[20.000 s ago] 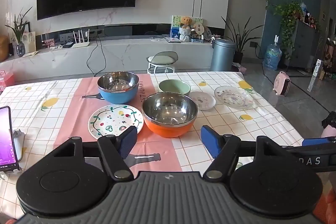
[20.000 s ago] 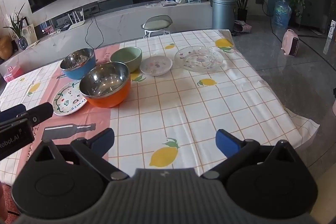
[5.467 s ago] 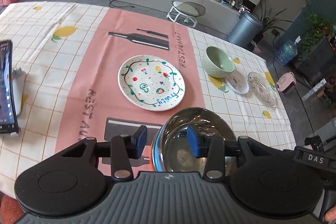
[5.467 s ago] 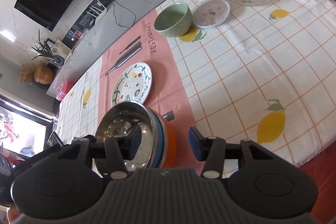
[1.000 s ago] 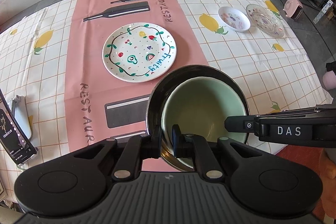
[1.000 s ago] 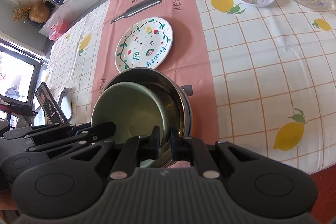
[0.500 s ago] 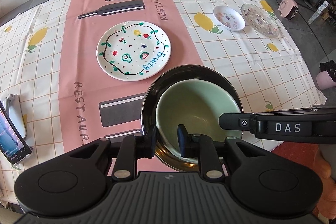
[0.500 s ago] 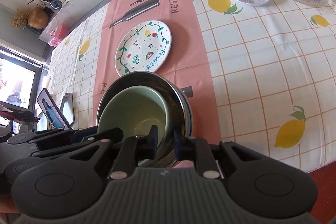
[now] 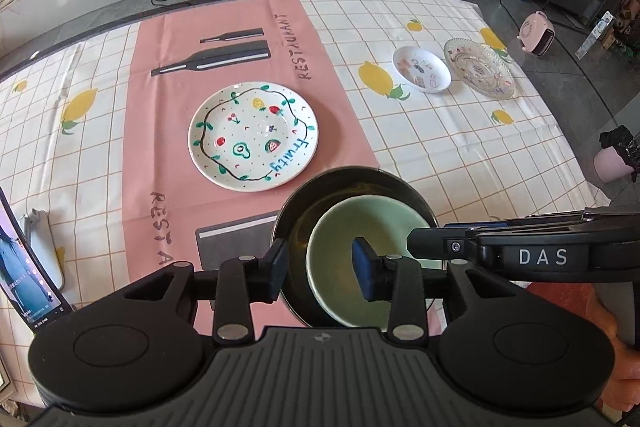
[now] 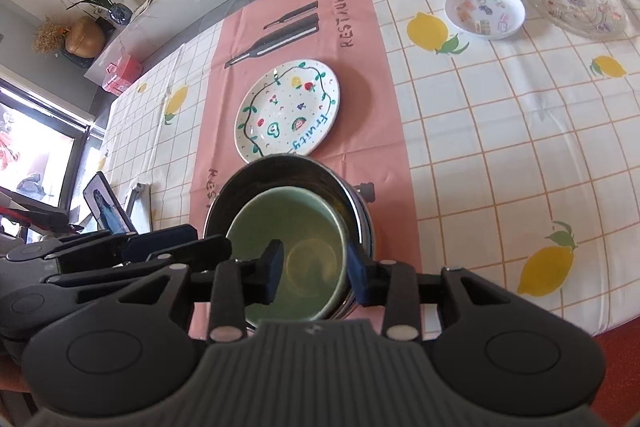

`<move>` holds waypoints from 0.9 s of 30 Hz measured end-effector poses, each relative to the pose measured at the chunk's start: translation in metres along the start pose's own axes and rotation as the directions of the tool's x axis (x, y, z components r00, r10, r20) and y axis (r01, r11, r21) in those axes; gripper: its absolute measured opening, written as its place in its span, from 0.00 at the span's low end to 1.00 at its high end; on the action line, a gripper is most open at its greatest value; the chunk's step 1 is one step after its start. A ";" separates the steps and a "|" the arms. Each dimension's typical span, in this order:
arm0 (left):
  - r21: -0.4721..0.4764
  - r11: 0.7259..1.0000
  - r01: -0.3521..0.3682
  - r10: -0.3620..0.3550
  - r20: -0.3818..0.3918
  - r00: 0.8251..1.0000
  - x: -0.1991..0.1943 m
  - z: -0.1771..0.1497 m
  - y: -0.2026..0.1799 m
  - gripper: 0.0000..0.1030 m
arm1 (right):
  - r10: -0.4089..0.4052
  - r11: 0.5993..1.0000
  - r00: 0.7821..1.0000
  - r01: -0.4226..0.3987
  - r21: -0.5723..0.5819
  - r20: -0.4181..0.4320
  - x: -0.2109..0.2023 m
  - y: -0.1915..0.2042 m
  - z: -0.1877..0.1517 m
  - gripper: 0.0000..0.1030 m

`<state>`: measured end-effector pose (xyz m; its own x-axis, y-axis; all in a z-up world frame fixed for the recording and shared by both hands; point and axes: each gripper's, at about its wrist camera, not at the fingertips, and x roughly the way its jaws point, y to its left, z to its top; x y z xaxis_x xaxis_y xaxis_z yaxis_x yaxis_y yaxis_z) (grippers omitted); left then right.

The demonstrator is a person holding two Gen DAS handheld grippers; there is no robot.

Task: Organize plates and bowls
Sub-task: 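Open both grippers and release the bowl stack rim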

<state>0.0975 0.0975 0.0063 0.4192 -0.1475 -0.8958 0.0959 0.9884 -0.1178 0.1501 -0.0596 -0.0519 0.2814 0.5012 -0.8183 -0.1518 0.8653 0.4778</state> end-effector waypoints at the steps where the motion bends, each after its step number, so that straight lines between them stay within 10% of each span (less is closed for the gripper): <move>1: -0.004 1.000 0.004 -0.004 0.008 1.000 -0.002 0.001 0.001 0.41 | 0.010 1.000 1.000 -0.010 0.002 0.007 -0.003 0.000 0.002 0.35; 27: -0.279 0.955 0.096 -0.058 0.144 0.988 0.029 0.010 0.094 0.48 | 0.093 0.984 0.993 -0.103 0.146 0.072 0.022 -0.060 0.042 0.47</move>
<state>0.1277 0.1855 -0.0265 0.5382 -0.2080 -0.8168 -0.1201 0.9403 -0.3185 0.2057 -0.1004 -0.0852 0.3335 0.5775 -0.7452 -0.0403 0.7984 0.6008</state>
